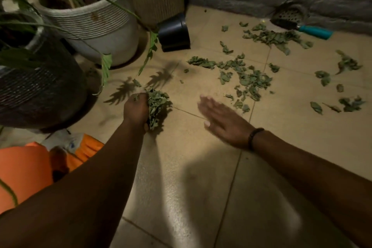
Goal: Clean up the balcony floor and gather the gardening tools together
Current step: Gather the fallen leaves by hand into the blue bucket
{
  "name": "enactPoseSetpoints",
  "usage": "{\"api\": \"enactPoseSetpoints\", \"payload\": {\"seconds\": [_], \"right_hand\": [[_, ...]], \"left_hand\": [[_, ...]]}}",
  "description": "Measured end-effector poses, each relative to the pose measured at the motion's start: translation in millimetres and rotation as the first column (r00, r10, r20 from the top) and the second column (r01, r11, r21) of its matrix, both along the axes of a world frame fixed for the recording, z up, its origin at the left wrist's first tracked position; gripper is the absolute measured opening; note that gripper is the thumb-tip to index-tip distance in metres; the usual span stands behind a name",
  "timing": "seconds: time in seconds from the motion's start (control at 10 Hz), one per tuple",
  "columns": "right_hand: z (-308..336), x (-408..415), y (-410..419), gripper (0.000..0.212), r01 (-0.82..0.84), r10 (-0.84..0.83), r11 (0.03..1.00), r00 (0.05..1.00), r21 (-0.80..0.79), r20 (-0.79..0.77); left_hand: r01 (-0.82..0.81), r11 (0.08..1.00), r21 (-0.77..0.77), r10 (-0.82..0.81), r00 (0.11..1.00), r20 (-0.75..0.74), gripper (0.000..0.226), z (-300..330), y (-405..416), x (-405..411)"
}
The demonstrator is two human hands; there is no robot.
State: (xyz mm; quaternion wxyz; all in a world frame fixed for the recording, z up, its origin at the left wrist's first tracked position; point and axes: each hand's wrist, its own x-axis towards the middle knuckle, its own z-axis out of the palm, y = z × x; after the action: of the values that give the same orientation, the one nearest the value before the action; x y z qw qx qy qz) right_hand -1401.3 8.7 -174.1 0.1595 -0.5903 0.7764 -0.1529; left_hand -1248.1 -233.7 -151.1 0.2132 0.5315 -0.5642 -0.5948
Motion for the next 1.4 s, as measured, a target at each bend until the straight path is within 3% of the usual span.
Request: {"api": "enactPoseSetpoints", "payload": {"seconds": [0.1,0.2,0.3,0.4,0.5,0.6,0.7,0.8,0.9,1.0,1.1,1.2,1.3,1.4], "right_hand": [[-10,49,56,0.057,-0.492,0.494,0.869,0.866,0.044,-0.077],[-17,22,68,0.053,-0.411,0.415,0.910,0.900,0.055,-0.132],[-7,-39,37,0.053,-0.057,0.070,0.991,0.992,0.122,-0.103],[10,-83,19,0.053,0.056,-0.019,0.979,0.982,0.197,-0.187],[48,-89,3,0.054,0.022,0.046,0.968,0.964,0.252,-0.261],[94,-81,-11,0.056,-0.097,0.283,0.882,0.891,0.462,-0.354],[145,-75,-15,0.056,-0.125,0.356,0.809,0.882,0.574,-0.309],[162,-97,1,0.052,0.068,0.199,0.853,0.874,0.517,-0.442],[145,-114,51,0.061,0.731,-0.596,0.667,0.638,0.142,-0.487],[66,-100,116,0.087,0.974,-0.969,0.131,0.166,0.184,-0.186],[-46,-98,159,0.116,0.975,-0.967,-0.124,-0.160,0.182,0.197],[-32,-85,128,0.086,0.962,-0.990,-0.112,-0.128,0.248,0.051],[-10,-92,73,0.072,0.957,-0.985,0.163,0.145,0.238,0.092],[14,-117,-9,0.067,0.911,-0.932,0.331,0.275,0.246,0.236]], "left_hand": [[0.017,1.000,0.011,-0.016,0.996,-0.083,0.048,3,1,-11],[0.009,0.999,0.043,-0.003,0.989,-0.146,0.044,-2,-3,-20],[-0.018,0.998,0.063,0.029,0.985,-0.172,0.038,3,7,-30],[-0.049,0.997,0.058,0.057,0.988,-0.146,0.064,-12,-1,-40],[-0.077,0.994,0.077,0.085,0.990,-0.109,0.085,-16,-7,-51],[-0.002,0.996,0.086,0.003,1.000,-0.008,0.062,38,7,-62],[-0.049,0.991,0.124,0.054,0.998,-0.041,0.062,82,-5,-84],[-0.024,0.999,0.040,0.026,0.998,-0.054,0.064,92,-30,-97],[0.060,0.998,0.003,-0.060,0.997,0.053,0.066,91,-32,-79],[0.091,0.995,-0.047,-0.084,0.987,0.136,0.058,74,-40,-56],[0.041,0.985,-0.168,-0.013,0.986,0.164,0.054,74,-29,-35],[0.045,0.989,-0.139,-0.020,0.985,0.172,0.041,72,-15,-22],[-0.072,0.996,-0.058,0.077,0.993,0.084,0.037,80,11,-30],[-0.076,0.996,0.042,0.076,0.997,-0.003,0.028,95,33,-56]]}}
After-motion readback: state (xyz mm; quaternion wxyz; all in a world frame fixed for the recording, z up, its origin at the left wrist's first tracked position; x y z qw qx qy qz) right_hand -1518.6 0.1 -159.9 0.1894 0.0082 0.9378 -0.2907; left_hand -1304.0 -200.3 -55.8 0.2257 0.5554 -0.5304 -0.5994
